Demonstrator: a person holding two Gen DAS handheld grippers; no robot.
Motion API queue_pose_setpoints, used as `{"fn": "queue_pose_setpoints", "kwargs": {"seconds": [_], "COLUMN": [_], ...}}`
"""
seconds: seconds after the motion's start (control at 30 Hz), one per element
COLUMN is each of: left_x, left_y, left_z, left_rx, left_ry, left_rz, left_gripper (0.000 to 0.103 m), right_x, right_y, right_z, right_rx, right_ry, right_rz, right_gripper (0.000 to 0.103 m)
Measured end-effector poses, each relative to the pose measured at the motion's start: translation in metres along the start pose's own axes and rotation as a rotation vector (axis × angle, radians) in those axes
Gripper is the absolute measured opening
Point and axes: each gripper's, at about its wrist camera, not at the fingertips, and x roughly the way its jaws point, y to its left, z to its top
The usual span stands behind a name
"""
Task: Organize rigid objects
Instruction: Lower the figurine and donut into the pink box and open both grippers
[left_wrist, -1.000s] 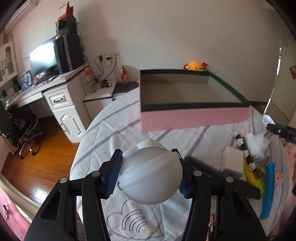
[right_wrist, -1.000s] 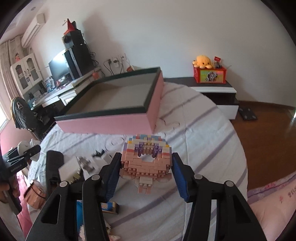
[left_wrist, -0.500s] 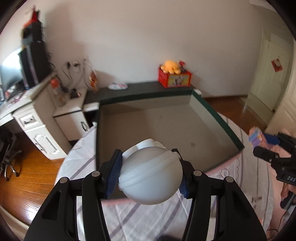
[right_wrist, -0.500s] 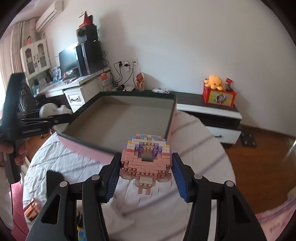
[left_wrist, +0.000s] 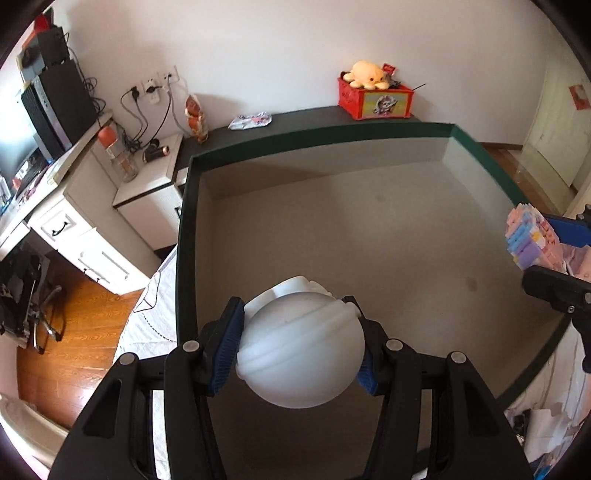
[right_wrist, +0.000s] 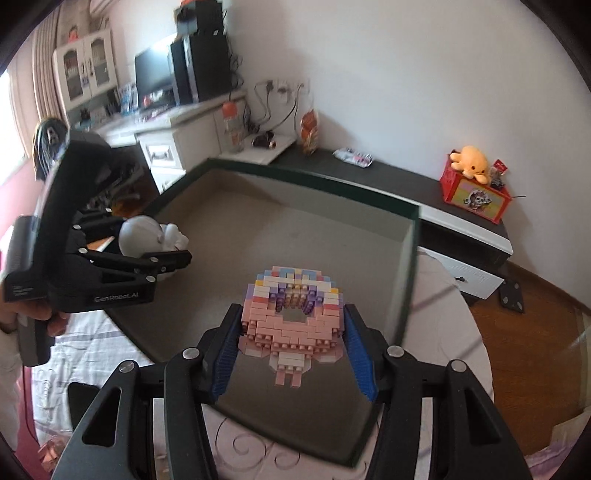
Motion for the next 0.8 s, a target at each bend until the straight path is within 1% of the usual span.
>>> {"fn": "queue_pose_setpoints", "kwargs": {"seconds": [0.03, 0.1, 0.13, 0.27, 0.33, 0.37, 0.4, 0.47, 0.5, 0.57, 0.8], "left_x": [0.002, 0.005, 0.008, 0.012, 0.011, 0.01, 0.009, 0.007, 0.006, 0.003, -0.008], "left_y": [-0.002, -0.004, -0.001, -0.001, -0.001, -0.001, -0.001, -0.003, -0.002, -0.002, -0.003], "left_z": [0.001, 0.002, 0.003, 0.007, 0.009, 0.009, 0.009, 0.008, 0.008, 0.005, -0.004], "left_rx": [0.007, 0.018, 0.02, 0.02, 0.027, 0.027, 0.029, 0.034, 0.033, 0.029, 0.026], "left_ry": [0.0, 0.0, 0.004, 0.011, 0.002, 0.002, 0.003, -0.003, -0.008, -0.021, -0.039], "left_rz": [-0.002, 0.03, 0.033, 0.034, 0.024, 0.026, 0.026, 0.02, 0.019, 0.017, 0.005], "left_gripper": [0.054, 0.054, 0.054, 0.054, 0.055, 0.062, 0.066, 0.072, 0.079, 0.089, 0.091], "right_x": [0.006, 0.019, 0.023, 0.043, 0.05, 0.053, 0.057, 0.061, 0.064, 0.068, 0.068], "right_y": [0.002, 0.002, 0.001, 0.001, 0.002, 0.002, 0.002, 0.003, 0.004, 0.004, 0.001], "right_z": [0.004, 0.009, 0.012, 0.019, 0.022, 0.023, 0.024, 0.024, 0.024, 0.023, 0.018], "right_rx": [-0.009, -0.01, -0.012, -0.016, -0.023, -0.024, -0.02, -0.018, -0.019, -0.015, 0.01], "right_ry": [0.017, 0.05, 0.064, 0.124, 0.147, 0.157, 0.168, 0.185, 0.199, 0.221, 0.235], "right_rz": [0.0, 0.004, 0.001, -0.015, -0.027, -0.031, -0.033, -0.034, -0.035, -0.035, -0.04], "right_gripper": [0.055, 0.055, 0.055, 0.055, 0.055, 0.055, 0.055, 0.055, 0.055, 0.055, 0.056]}}
